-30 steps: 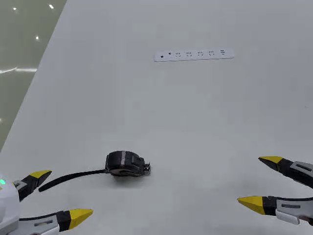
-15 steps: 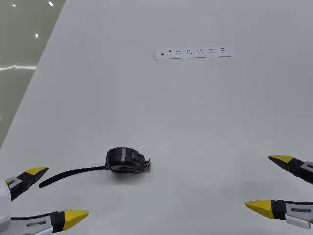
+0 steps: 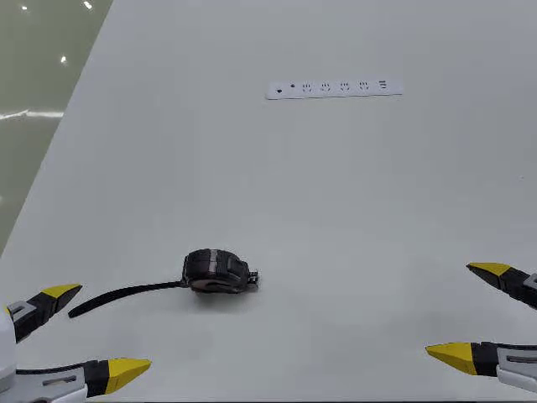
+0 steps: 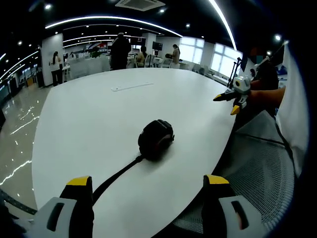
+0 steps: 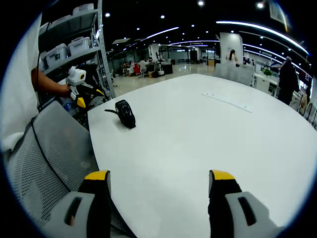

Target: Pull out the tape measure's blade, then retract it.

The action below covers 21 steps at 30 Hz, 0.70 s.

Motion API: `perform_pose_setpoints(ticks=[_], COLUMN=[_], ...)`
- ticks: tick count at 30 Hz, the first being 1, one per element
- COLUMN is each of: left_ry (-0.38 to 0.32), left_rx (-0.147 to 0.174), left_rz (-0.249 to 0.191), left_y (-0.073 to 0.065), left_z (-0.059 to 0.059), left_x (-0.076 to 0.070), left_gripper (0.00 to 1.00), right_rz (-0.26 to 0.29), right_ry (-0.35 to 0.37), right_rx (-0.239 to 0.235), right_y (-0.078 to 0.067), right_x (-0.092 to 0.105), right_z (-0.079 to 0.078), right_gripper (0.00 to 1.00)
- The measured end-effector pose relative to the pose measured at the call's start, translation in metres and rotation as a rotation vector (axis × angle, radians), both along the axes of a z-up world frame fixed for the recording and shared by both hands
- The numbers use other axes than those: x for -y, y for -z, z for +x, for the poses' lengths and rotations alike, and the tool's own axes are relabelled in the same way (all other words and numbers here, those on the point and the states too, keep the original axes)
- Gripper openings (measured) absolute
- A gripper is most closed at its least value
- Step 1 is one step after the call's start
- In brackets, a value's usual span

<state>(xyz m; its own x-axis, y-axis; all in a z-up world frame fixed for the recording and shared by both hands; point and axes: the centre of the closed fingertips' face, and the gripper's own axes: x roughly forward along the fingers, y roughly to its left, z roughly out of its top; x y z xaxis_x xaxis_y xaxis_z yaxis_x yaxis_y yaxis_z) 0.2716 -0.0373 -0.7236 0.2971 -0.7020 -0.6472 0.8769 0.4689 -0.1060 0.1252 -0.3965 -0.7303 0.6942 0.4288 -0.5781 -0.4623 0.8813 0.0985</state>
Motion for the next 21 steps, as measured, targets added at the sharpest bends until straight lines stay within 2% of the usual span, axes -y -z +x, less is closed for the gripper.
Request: perform_pose_setpoints(ticks=[21], left_ry=[0.017], left_rx=[0.005], left_rz=[0.004], left_y=[0.0006], left_z=[-0.0017], left_x=[0.0015], left_gripper=[0.88], right_rz=[-0.006], right_ry=[-0.007], right_rx=[-0.004], right_y=[0.0001], right_x=[-0.0011], right_z=[-0.0005], right_gripper=[0.82])
